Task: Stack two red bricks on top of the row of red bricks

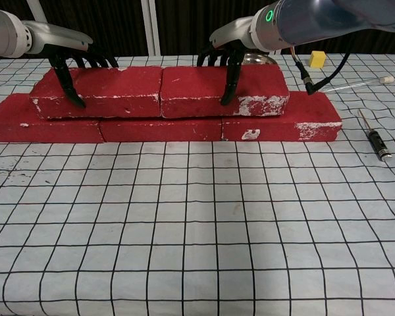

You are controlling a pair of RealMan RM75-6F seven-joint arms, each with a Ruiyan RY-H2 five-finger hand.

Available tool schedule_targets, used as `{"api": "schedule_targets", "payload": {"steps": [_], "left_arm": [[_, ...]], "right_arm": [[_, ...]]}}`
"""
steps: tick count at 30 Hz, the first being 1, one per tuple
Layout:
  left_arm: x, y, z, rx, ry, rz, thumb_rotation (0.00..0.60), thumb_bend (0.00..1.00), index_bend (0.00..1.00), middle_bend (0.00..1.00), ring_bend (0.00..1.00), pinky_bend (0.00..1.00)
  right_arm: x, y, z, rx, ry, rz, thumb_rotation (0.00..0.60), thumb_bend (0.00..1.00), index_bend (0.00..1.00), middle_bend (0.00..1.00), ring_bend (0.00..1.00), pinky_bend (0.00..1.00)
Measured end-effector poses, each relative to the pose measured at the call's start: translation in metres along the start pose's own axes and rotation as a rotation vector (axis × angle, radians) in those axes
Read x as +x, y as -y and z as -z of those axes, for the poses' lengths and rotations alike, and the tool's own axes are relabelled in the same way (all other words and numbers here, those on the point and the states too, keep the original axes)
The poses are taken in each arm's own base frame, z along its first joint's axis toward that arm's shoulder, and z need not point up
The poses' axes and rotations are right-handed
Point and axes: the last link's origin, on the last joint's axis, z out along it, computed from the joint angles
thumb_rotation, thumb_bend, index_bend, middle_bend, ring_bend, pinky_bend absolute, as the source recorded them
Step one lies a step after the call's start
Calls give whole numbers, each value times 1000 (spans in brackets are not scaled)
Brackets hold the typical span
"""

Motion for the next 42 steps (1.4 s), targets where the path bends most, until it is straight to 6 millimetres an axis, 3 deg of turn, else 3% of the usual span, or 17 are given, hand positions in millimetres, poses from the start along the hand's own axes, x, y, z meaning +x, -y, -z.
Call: {"api": "schedule_targets", "payload": {"steps": [34,42], "left_arm": [[1,-7,-5,-5,15,-8,600,101,162,159,97,200],[1,-6,-5,-2,14,-10,600,84,161,159,97,200]], "right_arm": [[-6,-1,1,-16,27,-27,600,67,139,177,155,123],[-7,-3,1,-21,31,-32,600,66,111,149,109,123]]}}
